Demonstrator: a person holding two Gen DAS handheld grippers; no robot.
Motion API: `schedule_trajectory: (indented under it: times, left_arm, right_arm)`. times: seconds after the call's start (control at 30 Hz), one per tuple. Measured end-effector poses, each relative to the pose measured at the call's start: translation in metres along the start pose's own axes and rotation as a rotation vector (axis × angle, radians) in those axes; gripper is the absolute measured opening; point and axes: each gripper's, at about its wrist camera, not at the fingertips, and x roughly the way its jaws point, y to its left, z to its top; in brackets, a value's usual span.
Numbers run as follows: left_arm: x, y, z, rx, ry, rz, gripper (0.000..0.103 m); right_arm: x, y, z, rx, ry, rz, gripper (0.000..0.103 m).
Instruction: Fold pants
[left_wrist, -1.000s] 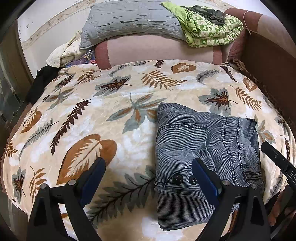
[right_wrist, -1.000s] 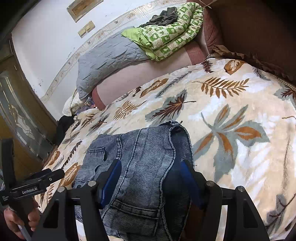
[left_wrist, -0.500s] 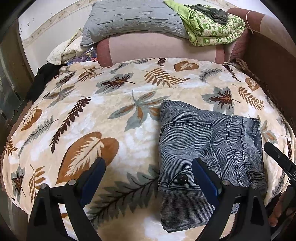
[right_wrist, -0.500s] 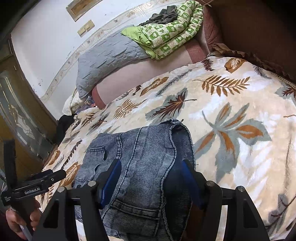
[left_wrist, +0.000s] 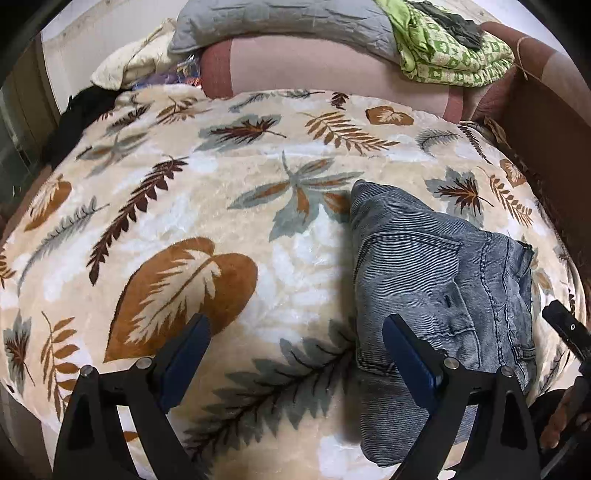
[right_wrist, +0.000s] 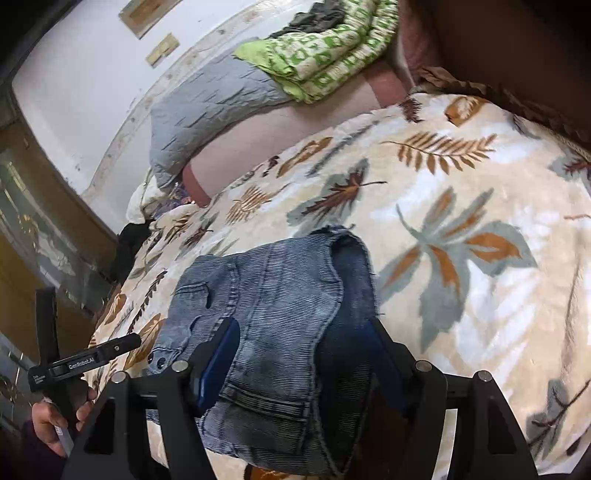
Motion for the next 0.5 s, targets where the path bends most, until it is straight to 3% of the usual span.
schedule_trajectory:
  times: [0.27,0.5]
  left_arm:
    - [0.013,-0.008,-0.003,0.017,0.045,-0.045,0.095]
    - [0.012,-0.016,-0.001,0.026,0.046,-0.055,0.095]
  right_arm:
    - [0.018,-0.011,-0.002,0.045,0.069,-0.016,0.073]
    - [0.023,-0.014,-0.003,0.061,0.073,-0.012,0.073]
